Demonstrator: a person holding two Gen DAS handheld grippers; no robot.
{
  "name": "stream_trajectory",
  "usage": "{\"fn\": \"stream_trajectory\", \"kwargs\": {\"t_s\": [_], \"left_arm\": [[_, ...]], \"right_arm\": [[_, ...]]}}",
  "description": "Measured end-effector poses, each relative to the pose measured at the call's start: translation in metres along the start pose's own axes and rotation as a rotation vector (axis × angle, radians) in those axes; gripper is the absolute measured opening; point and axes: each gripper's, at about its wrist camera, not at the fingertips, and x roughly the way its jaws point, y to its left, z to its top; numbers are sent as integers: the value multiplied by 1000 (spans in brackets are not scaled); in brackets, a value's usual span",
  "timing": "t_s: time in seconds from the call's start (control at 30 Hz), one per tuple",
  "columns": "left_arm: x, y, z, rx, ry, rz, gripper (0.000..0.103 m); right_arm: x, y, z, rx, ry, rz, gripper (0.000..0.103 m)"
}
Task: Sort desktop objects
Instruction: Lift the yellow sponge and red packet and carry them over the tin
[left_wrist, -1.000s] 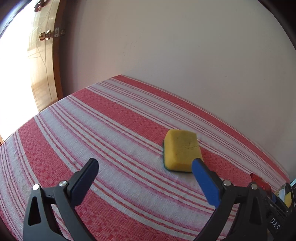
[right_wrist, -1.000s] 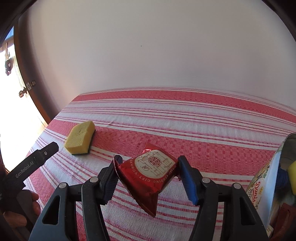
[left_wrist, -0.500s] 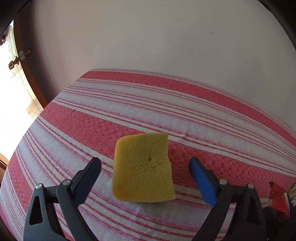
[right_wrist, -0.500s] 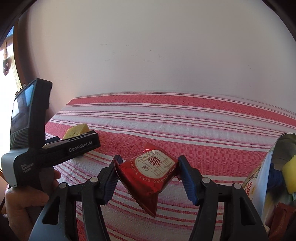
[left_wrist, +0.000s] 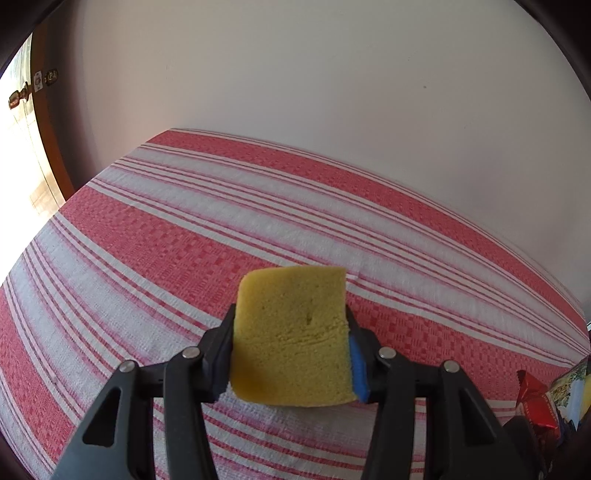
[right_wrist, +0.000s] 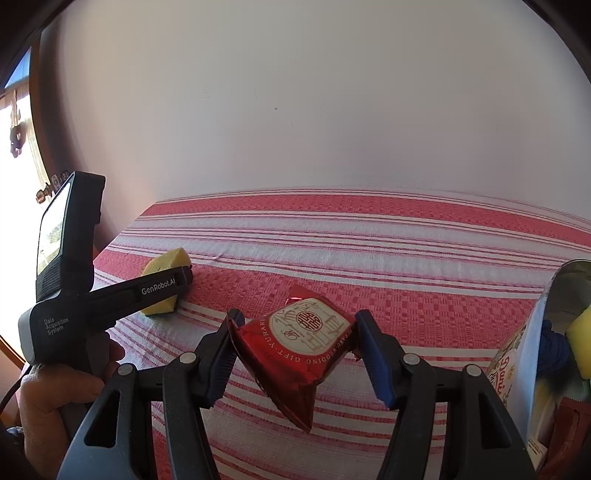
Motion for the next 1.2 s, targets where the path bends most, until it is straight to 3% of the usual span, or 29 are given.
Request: {"fn": "stream_trajectory", "kwargs": {"t_s": [0.2, 0.4, 1.2], "left_arm": [[-29, 8, -5, -65, -144, 17, 50], [-54, 6, -11, -59, -262, 40, 50], [-82, 10, -36, -68, -366, 61, 50]], "right_arm": [[-29, 11, 0, -66, -161, -57, 64], [-35, 15, -1, -89, -196, -63, 64], [-94, 28, -36, -207, -340, -88, 64]]}}
